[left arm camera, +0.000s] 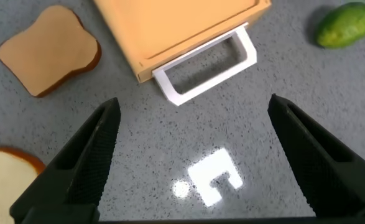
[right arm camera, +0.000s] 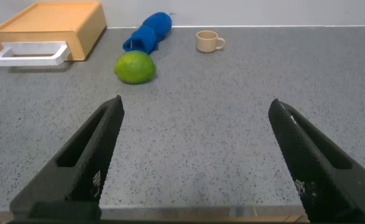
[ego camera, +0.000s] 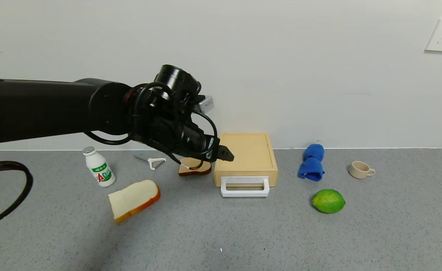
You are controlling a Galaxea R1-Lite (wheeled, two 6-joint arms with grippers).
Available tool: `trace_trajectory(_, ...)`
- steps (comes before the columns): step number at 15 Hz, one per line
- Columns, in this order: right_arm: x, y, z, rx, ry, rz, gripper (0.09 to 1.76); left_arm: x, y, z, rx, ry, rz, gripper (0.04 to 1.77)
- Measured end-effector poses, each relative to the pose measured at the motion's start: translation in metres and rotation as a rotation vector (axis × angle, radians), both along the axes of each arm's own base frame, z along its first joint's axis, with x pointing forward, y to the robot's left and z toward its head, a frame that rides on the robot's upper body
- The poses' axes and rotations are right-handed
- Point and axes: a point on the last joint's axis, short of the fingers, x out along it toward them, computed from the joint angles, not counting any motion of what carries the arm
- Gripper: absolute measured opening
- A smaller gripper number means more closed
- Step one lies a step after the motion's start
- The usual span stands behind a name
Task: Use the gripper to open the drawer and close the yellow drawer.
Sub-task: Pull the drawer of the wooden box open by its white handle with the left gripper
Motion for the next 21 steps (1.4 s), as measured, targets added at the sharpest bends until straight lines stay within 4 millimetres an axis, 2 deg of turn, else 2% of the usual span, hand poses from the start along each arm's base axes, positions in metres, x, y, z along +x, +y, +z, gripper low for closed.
trace_trajectory(6,0.0,0.0,0.0,0.0,0.0,0.0,1.71,0.021,-0.024,-0.026,0.004,0.166,0.186,1.72)
trace_trajectory(12,0.0,0.0,0.0,0.0,0.0,0.0,1.71,0.028,-0.053,-0.063,0.087,0.208,0.233,1.72)
trace_trajectory(15,0.0,0.0,0.0,0.0,0.0,0.0,1.71,0.033,-0.061,-0.079,0.096,0.217,0.327,1.72)
trace_trajectory(21,0.0,0.0,0.0,0.0,0.0,0.0,1.71,0.04,-0.067,-0.096,0.048,0.252,0.426,1.72)
